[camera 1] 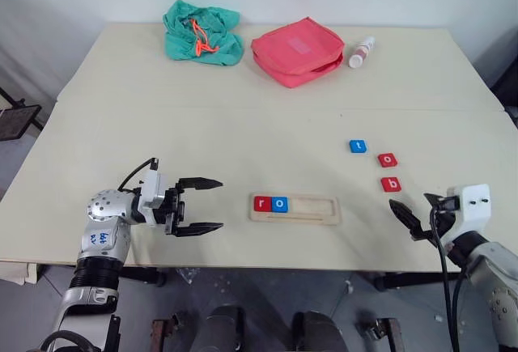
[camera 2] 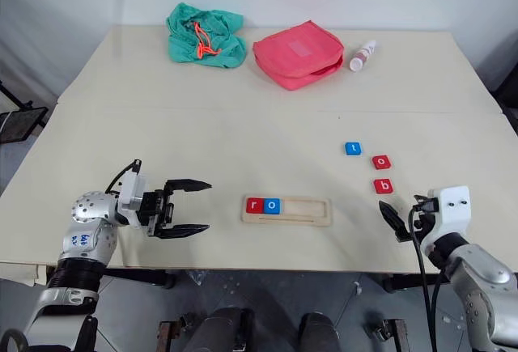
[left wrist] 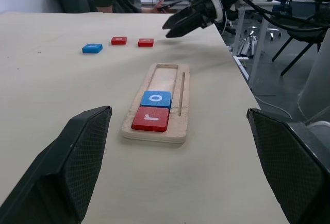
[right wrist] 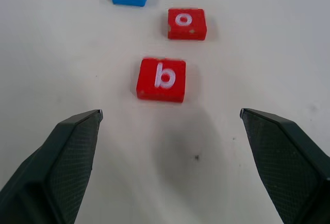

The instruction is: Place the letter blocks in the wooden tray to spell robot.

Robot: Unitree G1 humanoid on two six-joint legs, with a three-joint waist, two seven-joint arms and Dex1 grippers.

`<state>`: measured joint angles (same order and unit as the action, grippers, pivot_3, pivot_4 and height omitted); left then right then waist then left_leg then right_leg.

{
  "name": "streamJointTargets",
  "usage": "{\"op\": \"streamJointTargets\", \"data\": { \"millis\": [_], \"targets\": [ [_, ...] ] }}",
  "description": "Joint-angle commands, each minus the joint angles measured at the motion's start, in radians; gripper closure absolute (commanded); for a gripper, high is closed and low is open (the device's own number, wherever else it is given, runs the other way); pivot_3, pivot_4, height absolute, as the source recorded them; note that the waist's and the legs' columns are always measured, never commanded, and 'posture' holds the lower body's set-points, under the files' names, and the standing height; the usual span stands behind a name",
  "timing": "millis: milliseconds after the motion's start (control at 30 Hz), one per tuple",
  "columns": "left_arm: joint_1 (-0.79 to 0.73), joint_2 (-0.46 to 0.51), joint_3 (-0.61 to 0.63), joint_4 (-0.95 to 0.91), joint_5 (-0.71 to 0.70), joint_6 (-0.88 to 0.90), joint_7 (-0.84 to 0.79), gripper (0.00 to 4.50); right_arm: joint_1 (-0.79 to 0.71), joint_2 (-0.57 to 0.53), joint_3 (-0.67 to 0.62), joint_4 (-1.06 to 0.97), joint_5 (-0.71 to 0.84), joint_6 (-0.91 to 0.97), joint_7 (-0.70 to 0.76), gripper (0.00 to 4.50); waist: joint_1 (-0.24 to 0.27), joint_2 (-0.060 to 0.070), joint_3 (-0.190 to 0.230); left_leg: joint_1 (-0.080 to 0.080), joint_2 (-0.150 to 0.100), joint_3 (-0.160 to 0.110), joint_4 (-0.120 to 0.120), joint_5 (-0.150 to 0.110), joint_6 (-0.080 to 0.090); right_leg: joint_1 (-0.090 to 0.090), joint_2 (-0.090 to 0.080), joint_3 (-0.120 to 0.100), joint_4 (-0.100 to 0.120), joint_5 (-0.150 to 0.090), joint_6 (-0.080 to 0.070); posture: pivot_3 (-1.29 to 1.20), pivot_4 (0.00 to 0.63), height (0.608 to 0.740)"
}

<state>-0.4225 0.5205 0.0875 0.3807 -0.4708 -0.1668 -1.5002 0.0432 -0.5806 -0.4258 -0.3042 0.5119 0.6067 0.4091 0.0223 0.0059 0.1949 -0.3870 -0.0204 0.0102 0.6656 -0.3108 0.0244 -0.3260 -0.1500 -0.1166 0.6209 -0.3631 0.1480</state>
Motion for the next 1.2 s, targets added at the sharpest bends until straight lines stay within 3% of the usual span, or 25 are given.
{"op": "streamJointTargets", "data": {
  "millis": [33,333,633,933,1200],
  "targets": [
    [0.01,0.009,0.006,-0.023,-0.022,-0.004,-0.028,0.04,-0.05,-0.021,0.014,0.025,-0.016,0.023,-0.011,0.0,-0.001,0.0,0.0,0.0,0.0,0.0,0.0,0.0,0.0,0.0,0.0,0.0,0.0,0.0,0.0,0.0,0.15,0.74],
    [0.034,0.005,0.011,-0.054,-0.02,-0.001,0.001,0.04,-0.186,-0.032,0.086,0.176,-0.091,0.01,0.004,0.0,0.0,0.0,0.0,0.0,0.0,0.0,0.0,0.0,0.0,-0.001,0.0,0.0,0.001,0.0,0.0,0.0,0.15,0.74],
    [0.058,0.011,0.022,-0.077,-0.028,0.005,0.013,0.04,-0.205,-0.008,0.115,0.214,-0.127,0.032,-0.002,0.0,0.0,0.0,0.0,0.0,0.0,0.0,0.0,0.0,0.0,-0.001,0.0,0.0,0.001,0.0,0.0,0.0,0.15,0.74],
    [0.043,0.017,0.034,-0.044,-0.027,-0.001,0.002,0.0,-0.199,0.036,0.113,0.18,-0.135,0.014,-0.032,2.94,-0.001,-0.001,0.0,0.0,0.0,0.0,0.0,0.0,0.0,-0.001,0.0,0.0,0.001,0.0,0.0,0.0,0.15,0.74],
    [-0.004,0.027,0.04,0.051,-0.03,-0.031,-0.063,0.0,-0.104,0.086,0.077,-0.076,-0.103,0.083,-0.103,3.03,0.001,-0.001,0.0,-0.001,0.0,0.0,-0.001,0.0,0.0,-0.002,0.0,0.0,0.002,0.0,0.0,0.0,0.15,0.74]
  ]
}}
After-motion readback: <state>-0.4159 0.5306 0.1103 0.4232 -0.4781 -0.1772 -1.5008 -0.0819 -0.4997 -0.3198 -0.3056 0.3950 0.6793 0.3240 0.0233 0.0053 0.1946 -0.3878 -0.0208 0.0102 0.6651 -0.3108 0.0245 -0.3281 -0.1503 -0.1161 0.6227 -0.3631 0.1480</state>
